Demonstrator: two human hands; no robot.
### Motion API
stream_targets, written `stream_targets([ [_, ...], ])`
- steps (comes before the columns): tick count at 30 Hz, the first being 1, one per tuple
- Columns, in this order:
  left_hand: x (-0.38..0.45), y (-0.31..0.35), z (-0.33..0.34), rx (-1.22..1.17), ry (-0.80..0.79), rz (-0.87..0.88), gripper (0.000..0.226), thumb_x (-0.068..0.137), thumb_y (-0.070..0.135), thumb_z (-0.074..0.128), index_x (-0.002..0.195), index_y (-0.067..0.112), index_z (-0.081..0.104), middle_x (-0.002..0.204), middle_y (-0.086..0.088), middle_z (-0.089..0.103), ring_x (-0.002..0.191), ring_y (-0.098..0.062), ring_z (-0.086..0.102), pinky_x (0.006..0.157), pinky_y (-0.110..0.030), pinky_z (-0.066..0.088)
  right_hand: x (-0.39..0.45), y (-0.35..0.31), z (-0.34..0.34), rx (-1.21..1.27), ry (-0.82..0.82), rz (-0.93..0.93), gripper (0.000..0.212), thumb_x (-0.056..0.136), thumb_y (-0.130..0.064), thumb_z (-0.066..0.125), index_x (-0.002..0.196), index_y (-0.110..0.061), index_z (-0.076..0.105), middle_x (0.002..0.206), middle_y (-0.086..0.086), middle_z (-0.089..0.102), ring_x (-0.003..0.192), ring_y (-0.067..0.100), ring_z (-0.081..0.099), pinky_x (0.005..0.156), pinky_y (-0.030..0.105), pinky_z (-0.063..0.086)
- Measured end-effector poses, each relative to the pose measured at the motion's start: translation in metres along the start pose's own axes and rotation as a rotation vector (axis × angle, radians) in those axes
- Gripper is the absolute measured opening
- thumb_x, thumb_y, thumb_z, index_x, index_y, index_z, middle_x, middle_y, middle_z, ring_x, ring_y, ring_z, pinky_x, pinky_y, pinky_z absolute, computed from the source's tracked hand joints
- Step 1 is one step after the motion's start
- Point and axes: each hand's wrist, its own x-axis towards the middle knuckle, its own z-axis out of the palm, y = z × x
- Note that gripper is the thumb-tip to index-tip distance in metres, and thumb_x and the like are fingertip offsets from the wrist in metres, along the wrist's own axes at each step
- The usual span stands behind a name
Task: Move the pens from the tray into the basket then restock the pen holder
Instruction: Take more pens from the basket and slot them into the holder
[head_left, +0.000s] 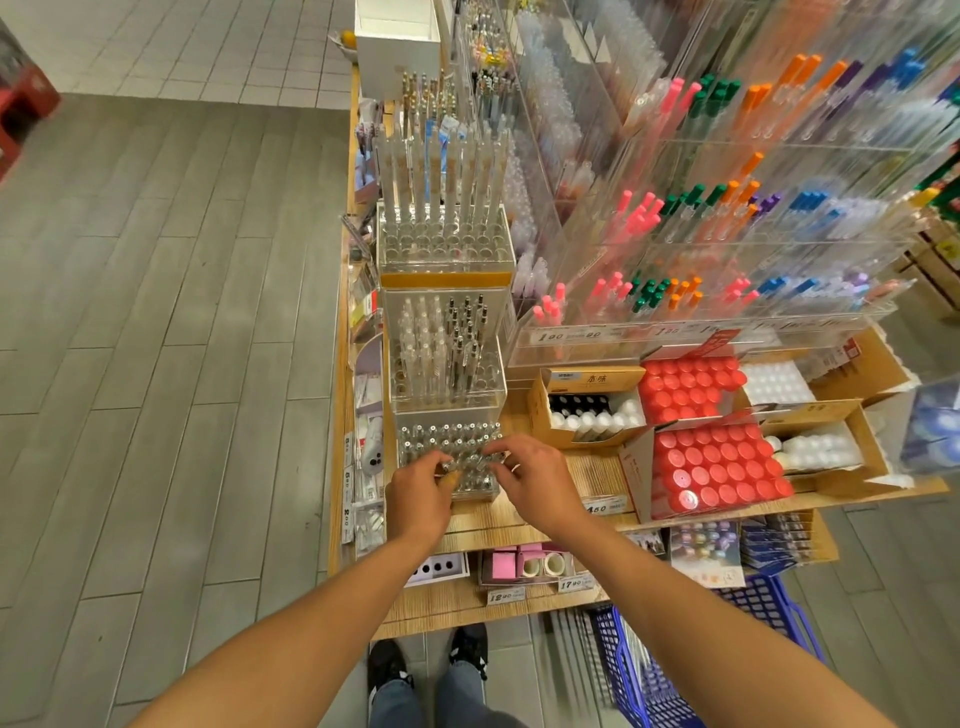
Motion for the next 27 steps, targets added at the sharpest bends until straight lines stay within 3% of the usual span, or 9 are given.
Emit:
stream_targets([
  [3, 0.002, 0.002, 0.002, -0.006, 0.025, -0.006, 0.019, 0.09, 0.025, 0.072, 0.109, 0.021, 0.073, 0.071, 0.012, 0.062, 0.057, -0.006, 0.055, 0.055, -0.023, 0.042, 0.0, 0.0, 0.001, 0.019, 0.011, 0.017, 0.02, 0.089, -0.009, 0.067, 0.107, -0.016, 0.07, 0.106, -0.003, 0.069, 0.085, 0.008, 0.064, 0.084, 0.027, 0.055],
  [8, 0.006, 0.002, 0.004, 0.074, 0.0, -0.017, 0.017, 0.09, 0.019, 0.071, 0.107, 0.022, 0.075, 0.093, 0.001, 0.075, 0.078, -0.018, 0.066, 0.074, -0.033, 0.055, -0.002, 0.0, 0.005, 0.078, 0.029, 0.1, 0.021, 0.088, -0.008, 0.068, 0.107, -0.017, 0.07, 0.106, -0.005, 0.068, 0.085, 0.009, 0.066, 0.081, 0.028, 0.056],
  [13, 0.006, 0.005, 0.005, 0.01, -0.023, -0.072, 0.023, 0.089, 0.025, 0.073, 0.111, 0.018, 0.072, 0.098, -0.001, 0.075, 0.082, -0.017, 0.066, 0.08, -0.033, 0.055, -0.004, -0.001, 0.005, 0.189, 0.072, 0.252, 0.022, 0.087, -0.012, 0.07, 0.106, -0.022, 0.069, 0.101, -0.009, 0.067, 0.079, 0.004, 0.065, 0.07, 0.022, 0.057],
  [18, 0.001, 0.0, 0.0, -0.023, -0.135, -0.21, 0.027, 0.089, 0.04, 0.071, 0.108, 0.022, 0.067, 0.097, 0.003, 0.068, 0.089, -0.02, 0.066, 0.081, -0.034, 0.054, -0.006, -0.001, 0.001, 0.321, 0.004, 0.392, 0.024, 0.087, -0.017, 0.071, 0.107, -0.028, 0.064, 0.103, -0.013, 0.065, 0.082, 0.004, 0.065, 0.063, 0.017, 0.052],
  [21, -0.001, -0.009, -0.004, -0.068, -0.207, -0.24, 0.027, 0.095, 0.041, 0.061, 0.106, 0.017, 0.07, 0.107, 0.0, 0.07, 0.092, -0.023, 0.067, 0.086, -0.038, 0.055, -0.009, 0.001, 0.001, 0.349, -0.004, 0.436, 0.022, 0.088, -0.018, 0.07, 0.108, -0.026, 0.064, 0.106, -0.009, 0.066, 0.087, 0.011, 0.065, 0.074, 0.027, 0.054],
  [24, -0.007, -0.01, -0.008, -0.193, -0.278, -0.292, 0.03, 0.1, 0.039, 0.054, 0.11, 0.015, 0.068, 0.101, -0.004, 0.072, 0.083, -0.023, 0.069, 0.082, -0.043, 0.06, -0.017, 0.004, -0.002, 0.413, 0.002, 0.489, 0.018, 0.091, -0.022, 0.066, 0.109, -0.025, 0.062, 0.108, -0.006, 0.066, 0.089, 0.015, 0.067, 0.085, 0.038, 0.056],
  [27, -0.015, -0.005, -0.013, -0.394, -0.345, -0.392, 0.032, 0.104, 0.037, 0.046, 0.114, 0.012, 0.064, 0.097, -0.005, 0.072, 0.079, -0.021, 0.068, 0.066, -0.035, 0.059, -0.029, 0.005, -0.007, 0.538, 0.059, 0.547, 0.012, 0.096, -0.032, 0.057, 0.105, -0.025, 0.061, 0.107, -0.001, 0.067, 0.086, 0.014, 0.069, 0.083, 0.04, 0.058],
])
